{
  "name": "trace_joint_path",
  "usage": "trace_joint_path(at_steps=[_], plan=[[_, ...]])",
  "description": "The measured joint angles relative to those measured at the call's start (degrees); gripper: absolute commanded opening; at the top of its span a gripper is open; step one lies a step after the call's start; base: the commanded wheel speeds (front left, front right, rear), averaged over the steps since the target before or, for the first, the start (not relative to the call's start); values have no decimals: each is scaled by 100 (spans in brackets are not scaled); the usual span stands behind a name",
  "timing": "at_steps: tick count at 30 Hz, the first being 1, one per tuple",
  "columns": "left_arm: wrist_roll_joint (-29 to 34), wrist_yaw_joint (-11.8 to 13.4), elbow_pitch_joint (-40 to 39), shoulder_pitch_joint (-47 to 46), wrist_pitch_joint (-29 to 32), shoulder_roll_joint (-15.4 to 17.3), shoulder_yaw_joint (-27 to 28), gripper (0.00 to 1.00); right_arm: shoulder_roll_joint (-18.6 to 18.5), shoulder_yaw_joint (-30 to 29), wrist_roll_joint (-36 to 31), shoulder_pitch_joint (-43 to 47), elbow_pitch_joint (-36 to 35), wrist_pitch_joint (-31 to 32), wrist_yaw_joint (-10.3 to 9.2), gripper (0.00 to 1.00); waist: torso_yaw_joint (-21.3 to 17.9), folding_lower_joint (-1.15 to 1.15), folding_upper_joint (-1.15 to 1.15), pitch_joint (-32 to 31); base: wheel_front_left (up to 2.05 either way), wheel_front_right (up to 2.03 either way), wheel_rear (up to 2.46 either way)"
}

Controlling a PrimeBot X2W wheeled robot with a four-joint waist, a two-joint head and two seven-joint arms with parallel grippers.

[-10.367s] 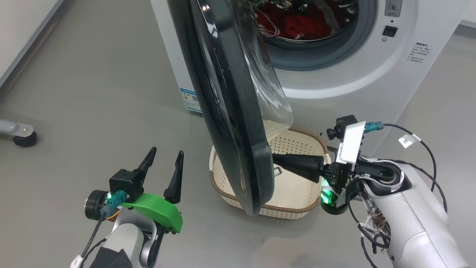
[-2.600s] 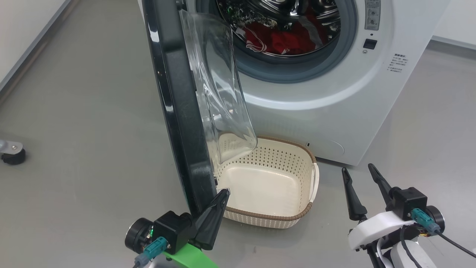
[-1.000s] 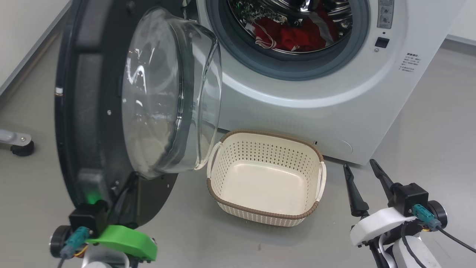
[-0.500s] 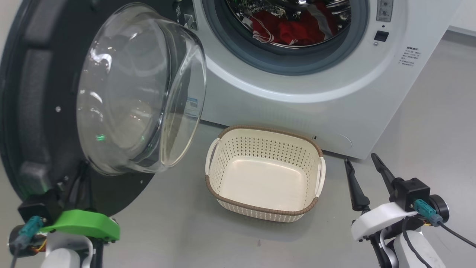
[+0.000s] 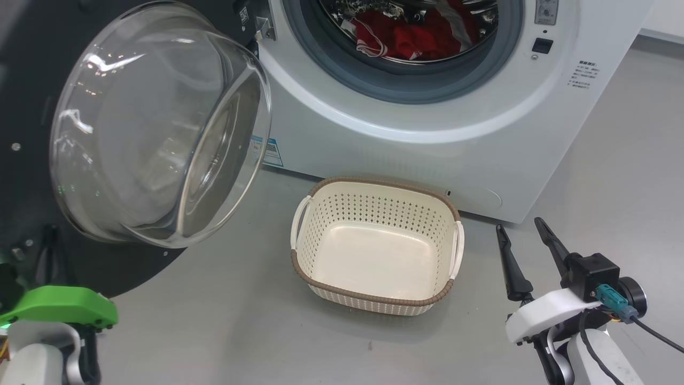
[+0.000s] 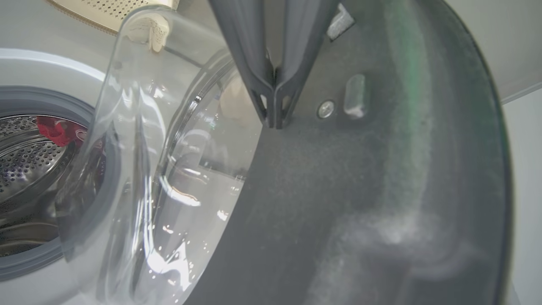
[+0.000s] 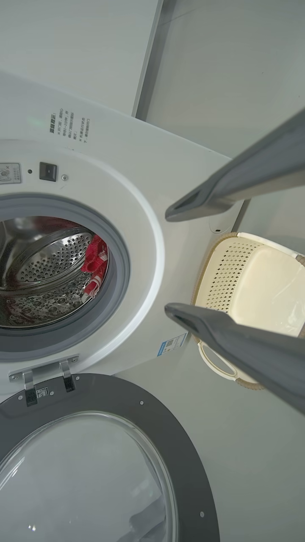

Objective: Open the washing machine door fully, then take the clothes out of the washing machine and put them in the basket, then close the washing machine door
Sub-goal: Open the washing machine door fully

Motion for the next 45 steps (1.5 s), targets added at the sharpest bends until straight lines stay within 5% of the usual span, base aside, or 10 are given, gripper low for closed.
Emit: trace_joint_path(at_steps=[21,39,42,44,45], plan=[[-88,22,727,-319,-223,170,411,0,7,-27,-10,-37,51,0,38,100,-53,0,0,-97,0,0,0],[183,0,120,236,-275,-283,-10,0,15,-75,-15,-32,55,0,55,100,-76,0,0,-189,0,0,0],[211,-80,-43,399,-276,-364,-87,45,21,-63,-15,-32,55,0,55,100,-119,0,0,-182,0,0,0],[223,-129,-148,495,-276,-396,-155,96,21,-54,-15,-32,56,0,56,100,-161,0,0,-175,0,0,0],[223,-130,-190,542,-276,-417,-168,100,25,-54,-16,-33,56,0,56,100,-186,0,0,-172,0,0,0]])
